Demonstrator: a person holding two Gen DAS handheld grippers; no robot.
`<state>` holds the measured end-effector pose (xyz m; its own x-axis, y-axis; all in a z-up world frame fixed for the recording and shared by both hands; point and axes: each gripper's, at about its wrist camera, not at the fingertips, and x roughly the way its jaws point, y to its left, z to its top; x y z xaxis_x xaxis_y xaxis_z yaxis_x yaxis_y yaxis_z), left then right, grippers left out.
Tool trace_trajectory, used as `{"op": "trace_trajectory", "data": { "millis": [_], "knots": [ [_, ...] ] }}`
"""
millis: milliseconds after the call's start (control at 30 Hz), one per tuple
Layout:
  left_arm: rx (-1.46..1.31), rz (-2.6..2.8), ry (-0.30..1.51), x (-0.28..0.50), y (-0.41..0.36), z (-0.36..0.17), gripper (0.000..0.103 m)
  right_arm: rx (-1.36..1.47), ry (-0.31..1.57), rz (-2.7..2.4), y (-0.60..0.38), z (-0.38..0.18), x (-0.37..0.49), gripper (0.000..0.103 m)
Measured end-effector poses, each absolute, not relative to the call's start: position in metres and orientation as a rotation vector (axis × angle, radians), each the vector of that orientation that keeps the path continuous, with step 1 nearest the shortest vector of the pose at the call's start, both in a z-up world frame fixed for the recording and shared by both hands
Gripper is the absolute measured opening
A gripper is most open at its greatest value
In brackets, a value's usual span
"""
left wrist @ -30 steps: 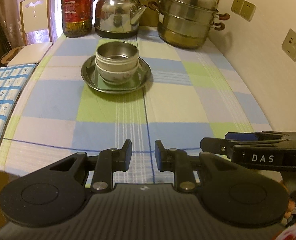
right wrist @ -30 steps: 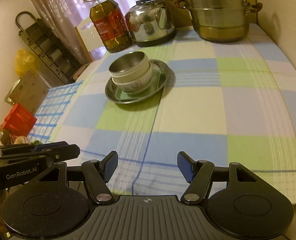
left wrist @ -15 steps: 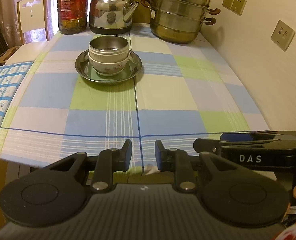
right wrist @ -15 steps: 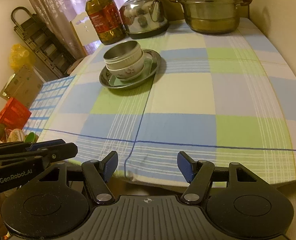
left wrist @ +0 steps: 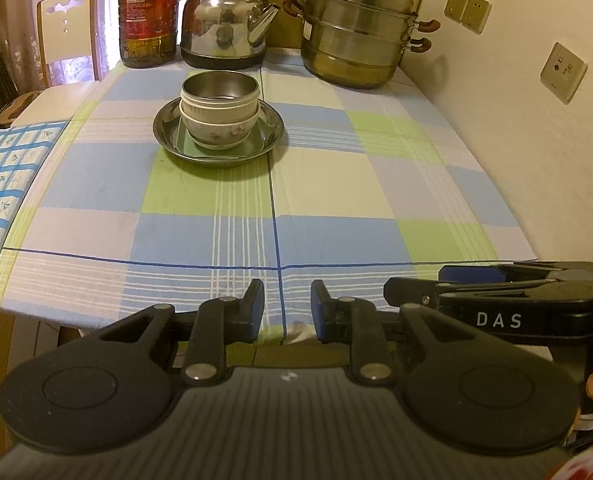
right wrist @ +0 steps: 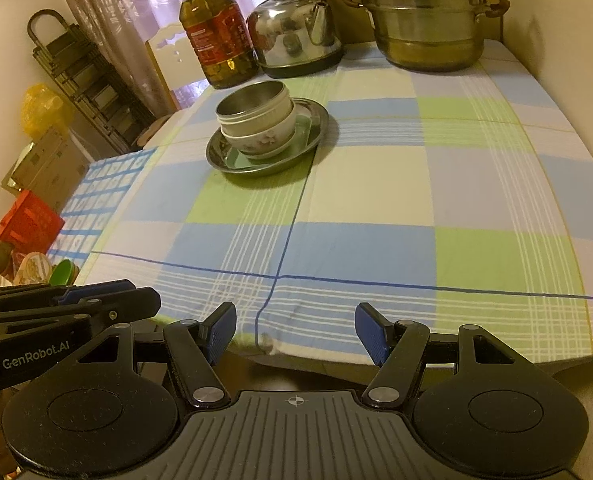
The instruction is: Organize plates and bowls
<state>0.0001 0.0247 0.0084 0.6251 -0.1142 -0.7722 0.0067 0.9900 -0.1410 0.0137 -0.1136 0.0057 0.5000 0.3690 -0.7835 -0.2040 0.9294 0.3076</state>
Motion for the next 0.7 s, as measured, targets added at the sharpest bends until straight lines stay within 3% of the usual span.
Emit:
{"op": "trace_trajectory", "data": {
  "millis": [700],
  "knots": [
    [-0.133, -0.07, 0.896, 0.0009, 0.0254, 0.0078, 0.022, 0.179, 0.999, 0.348, -0.1107, 0.0063, 0.016, 0.066]
  ]
}}
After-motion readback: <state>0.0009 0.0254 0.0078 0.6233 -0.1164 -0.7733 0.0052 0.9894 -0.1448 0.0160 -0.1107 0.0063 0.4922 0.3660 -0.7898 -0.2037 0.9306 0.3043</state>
